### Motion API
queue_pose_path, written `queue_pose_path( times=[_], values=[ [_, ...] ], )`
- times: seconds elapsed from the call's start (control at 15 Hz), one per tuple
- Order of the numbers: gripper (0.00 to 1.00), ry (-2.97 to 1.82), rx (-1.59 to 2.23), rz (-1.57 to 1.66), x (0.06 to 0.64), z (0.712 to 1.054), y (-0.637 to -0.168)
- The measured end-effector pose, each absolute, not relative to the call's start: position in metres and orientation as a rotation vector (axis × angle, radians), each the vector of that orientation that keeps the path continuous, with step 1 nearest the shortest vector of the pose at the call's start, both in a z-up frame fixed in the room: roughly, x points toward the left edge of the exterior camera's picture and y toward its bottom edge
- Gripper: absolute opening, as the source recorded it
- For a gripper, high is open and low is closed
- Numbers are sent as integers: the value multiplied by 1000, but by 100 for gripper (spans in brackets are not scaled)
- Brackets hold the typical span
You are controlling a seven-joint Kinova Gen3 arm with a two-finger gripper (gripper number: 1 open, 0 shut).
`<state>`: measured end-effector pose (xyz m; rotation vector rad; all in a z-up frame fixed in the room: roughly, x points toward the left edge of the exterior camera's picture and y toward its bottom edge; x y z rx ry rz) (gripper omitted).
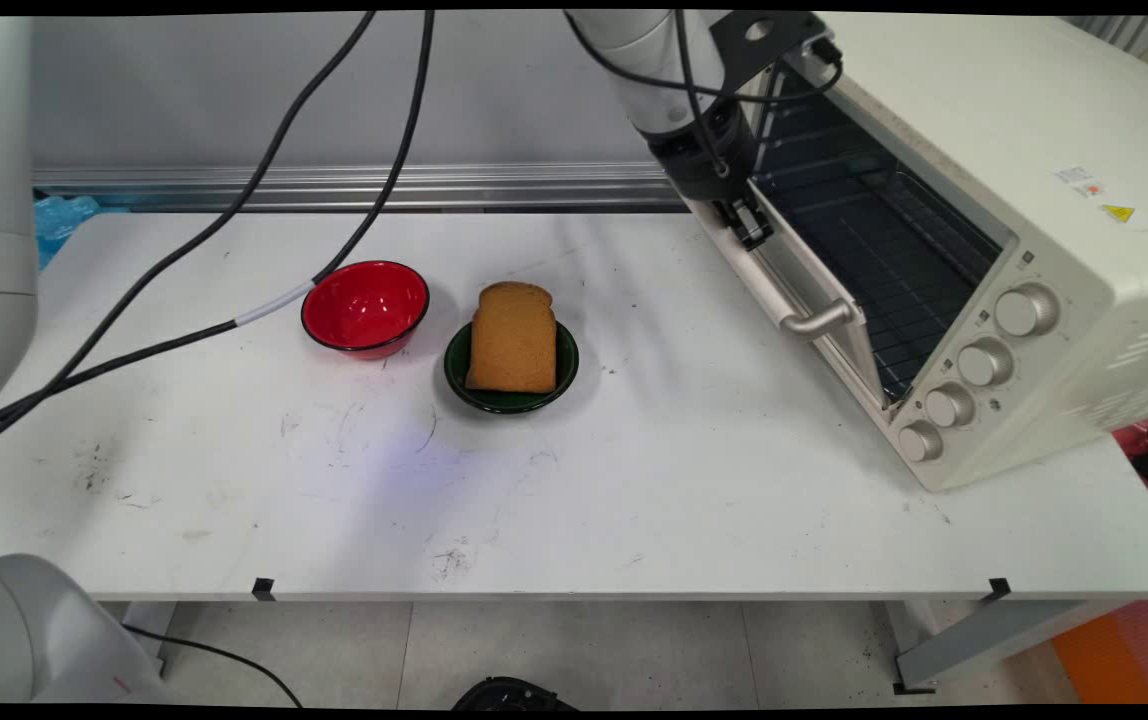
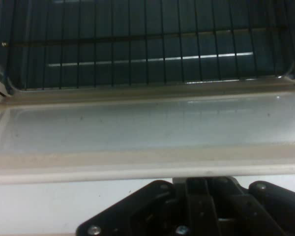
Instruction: Open the oven
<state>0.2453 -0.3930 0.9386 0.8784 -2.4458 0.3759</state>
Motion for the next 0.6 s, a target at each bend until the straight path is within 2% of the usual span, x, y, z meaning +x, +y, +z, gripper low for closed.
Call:
queue_pose_path(
  times=[0.6],
  values=[
    [0, -2439, 836, 361, 262, 910, -384]
  ],
)
